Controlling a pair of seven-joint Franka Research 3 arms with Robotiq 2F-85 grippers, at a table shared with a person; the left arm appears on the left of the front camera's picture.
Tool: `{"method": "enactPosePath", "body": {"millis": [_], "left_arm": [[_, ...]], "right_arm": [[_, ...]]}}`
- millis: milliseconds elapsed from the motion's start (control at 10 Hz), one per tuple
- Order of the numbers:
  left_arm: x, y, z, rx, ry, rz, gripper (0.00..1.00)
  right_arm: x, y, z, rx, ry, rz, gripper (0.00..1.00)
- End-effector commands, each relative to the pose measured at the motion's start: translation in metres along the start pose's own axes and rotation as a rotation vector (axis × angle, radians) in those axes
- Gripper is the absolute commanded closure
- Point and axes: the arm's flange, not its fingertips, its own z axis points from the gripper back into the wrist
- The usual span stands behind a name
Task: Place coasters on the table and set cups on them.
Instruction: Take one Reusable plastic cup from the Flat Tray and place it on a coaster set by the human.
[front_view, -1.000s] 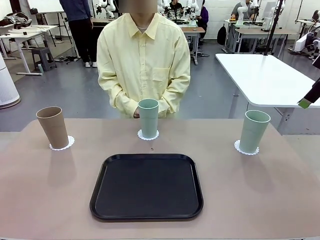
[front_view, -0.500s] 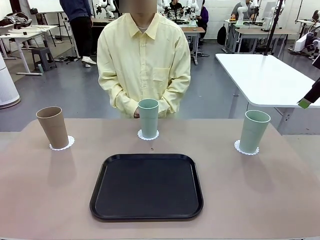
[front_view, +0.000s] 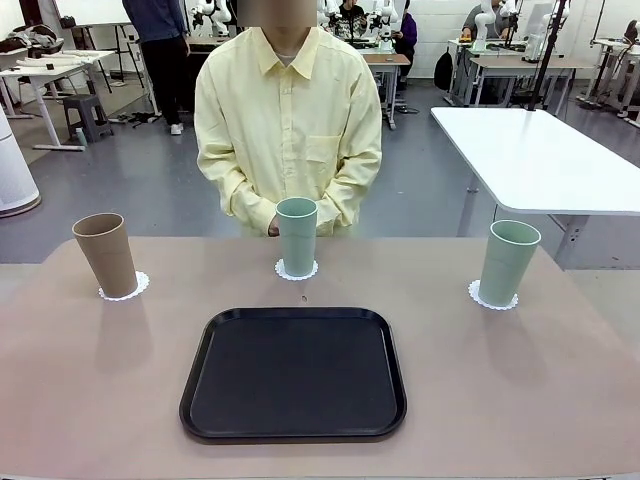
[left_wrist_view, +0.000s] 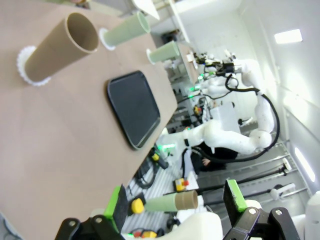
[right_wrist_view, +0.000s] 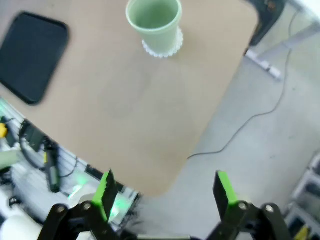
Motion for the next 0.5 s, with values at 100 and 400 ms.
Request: {"method": "enactPosePath", "body": {"millis": [100,400], "left_arm": [[0.000,-0.002,0.001,0.006,-0.002,0.006,0.00],[0.000,-0.002,0.001,0.006,-0.002,0.006,0.00]], "right_arm": [[0.002,-0.057,0.008,0.263,-0.022,-0.192,0.00],[-0.014,-0.127,-0.003,0.563,-0.211,-0.354,0.00]]}}
